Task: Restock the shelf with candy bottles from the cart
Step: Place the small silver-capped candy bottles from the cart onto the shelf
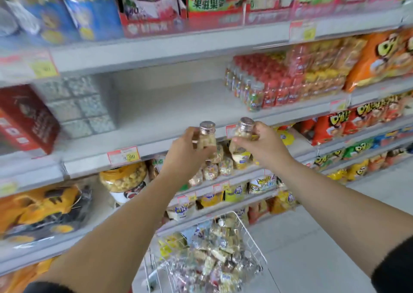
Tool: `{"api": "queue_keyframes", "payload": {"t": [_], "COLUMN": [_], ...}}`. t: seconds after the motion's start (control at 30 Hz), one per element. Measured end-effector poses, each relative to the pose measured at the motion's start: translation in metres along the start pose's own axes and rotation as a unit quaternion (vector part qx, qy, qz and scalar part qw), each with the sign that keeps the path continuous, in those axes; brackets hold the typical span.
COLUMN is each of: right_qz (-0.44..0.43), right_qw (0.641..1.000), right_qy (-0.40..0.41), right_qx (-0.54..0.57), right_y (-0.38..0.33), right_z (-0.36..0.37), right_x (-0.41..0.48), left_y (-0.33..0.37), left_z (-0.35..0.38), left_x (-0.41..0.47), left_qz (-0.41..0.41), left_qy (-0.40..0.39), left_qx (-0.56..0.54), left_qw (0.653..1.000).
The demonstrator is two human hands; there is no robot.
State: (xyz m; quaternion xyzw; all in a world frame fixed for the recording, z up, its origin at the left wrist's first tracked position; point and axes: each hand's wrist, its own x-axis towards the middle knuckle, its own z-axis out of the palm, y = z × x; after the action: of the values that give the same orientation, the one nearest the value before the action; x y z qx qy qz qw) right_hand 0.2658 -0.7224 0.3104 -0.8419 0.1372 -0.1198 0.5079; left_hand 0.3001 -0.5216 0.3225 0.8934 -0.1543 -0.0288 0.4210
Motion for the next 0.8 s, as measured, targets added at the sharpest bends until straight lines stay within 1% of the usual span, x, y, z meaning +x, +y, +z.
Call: {"api": "queue_keyframes", "payload": {"t": [0.1,0.17,0.23,0.3,0.37,0.47,0.6,0.73,0.8], "right_qz": [-0.042,-0.053,-0.067,-0.078,-0.085,-0.087,-0.072,-0.076,-0.073], "right_qw": [0.999,0.998,0.996,0.994,0.993,0.991,0.990,0.988,0.987], "right_qy": [0.020,0.033,0.037,0.053,0.043,0.028,0.046,0.095,0.097], "right_qx": [-0.020,-0.026,-0.042,-0.055,-0.070,-0.102,-0.116,-0.099,-0.104], "right_y": [-0.013,-0.017,-0.020,-0.025,-0.026,-0.022,-0.008,-0.004,-0.006], "right_z": [-0.004,-0.002,0.001,0.004,0.011,0.033,0.066,0.089,0.092], "right_x": [0.031,0.057,0.091,0.110,0.143,0.191,0.239,0.275,0.287], "left_y": [0.013,0.017,0.018,0.019,0.015,0.002,-0.026,-0.041,-0.043], "left_z": [-0.003,0.000,0.007,0.009,0.015,0.022,0.029,0.022,0.021], "left_x": [0.025,0.048,0.079,0.098,0.127,0.170,0.215,0.254,0.271], "left_qz": [0.004,0.001,-0.010,-0.021,-0.039,-0.061,-0.085,-0.068,-0.060], "left_qy": [0.025,0.047,0.078,0.092,0.109,0.133,0.145,0.154,0.152], "left_qx": [-0.023,-0.019,-0.014,-0.019,-0.028,-0.043,-0.051,-0.050,-0.036], "left_qw": [0.999,0.999,0.997,0.995,0.993,0.988,0.984,0.984,0.986]}}
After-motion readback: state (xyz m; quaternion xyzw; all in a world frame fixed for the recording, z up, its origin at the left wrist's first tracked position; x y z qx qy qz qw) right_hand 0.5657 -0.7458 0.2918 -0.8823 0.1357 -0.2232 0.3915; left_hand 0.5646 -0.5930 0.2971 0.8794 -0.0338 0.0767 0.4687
